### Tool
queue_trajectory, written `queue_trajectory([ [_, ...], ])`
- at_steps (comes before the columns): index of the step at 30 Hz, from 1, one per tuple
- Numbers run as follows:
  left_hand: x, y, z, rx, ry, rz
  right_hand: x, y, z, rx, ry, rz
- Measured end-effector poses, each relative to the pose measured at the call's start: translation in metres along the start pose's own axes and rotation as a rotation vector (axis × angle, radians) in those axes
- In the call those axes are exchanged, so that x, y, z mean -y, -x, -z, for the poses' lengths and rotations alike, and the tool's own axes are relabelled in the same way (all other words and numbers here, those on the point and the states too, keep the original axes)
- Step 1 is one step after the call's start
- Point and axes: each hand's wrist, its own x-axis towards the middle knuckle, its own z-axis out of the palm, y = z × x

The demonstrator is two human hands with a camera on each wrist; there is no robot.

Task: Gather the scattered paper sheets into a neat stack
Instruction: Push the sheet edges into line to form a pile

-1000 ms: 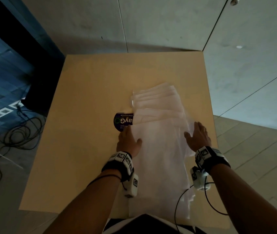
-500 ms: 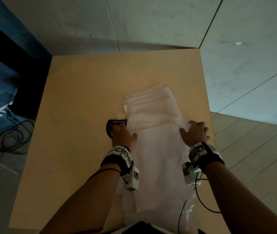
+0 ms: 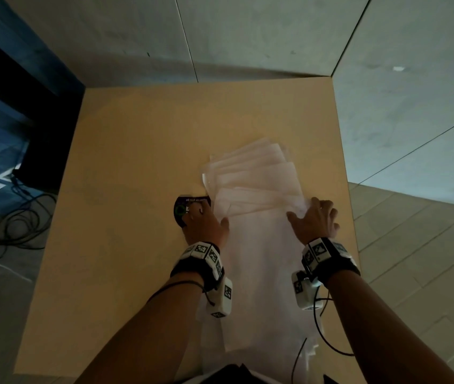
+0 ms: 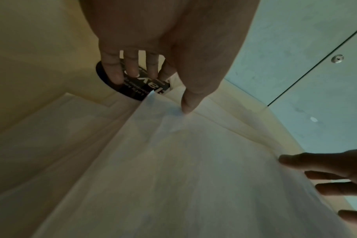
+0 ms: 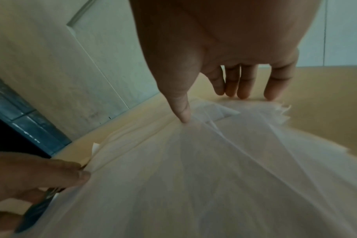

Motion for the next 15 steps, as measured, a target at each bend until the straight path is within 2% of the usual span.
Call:
queue_trajectory([
  [3,0.002,0.003,-0.003,0.002,-0.093,-0.023,0.000,0.004,-0.002,0.007,0.027,0.026],
  [6,0.000,0.006,-0.009,0.009,-0.094,-0.037,0.003,0.007,-0.004,0.027,0.017,0.037],
  [15,0.015,0.004,-0.009,0.034,-0.051,-0.026,0.015,0.000,-0.006,0.126,-0.197,-0.013],
])
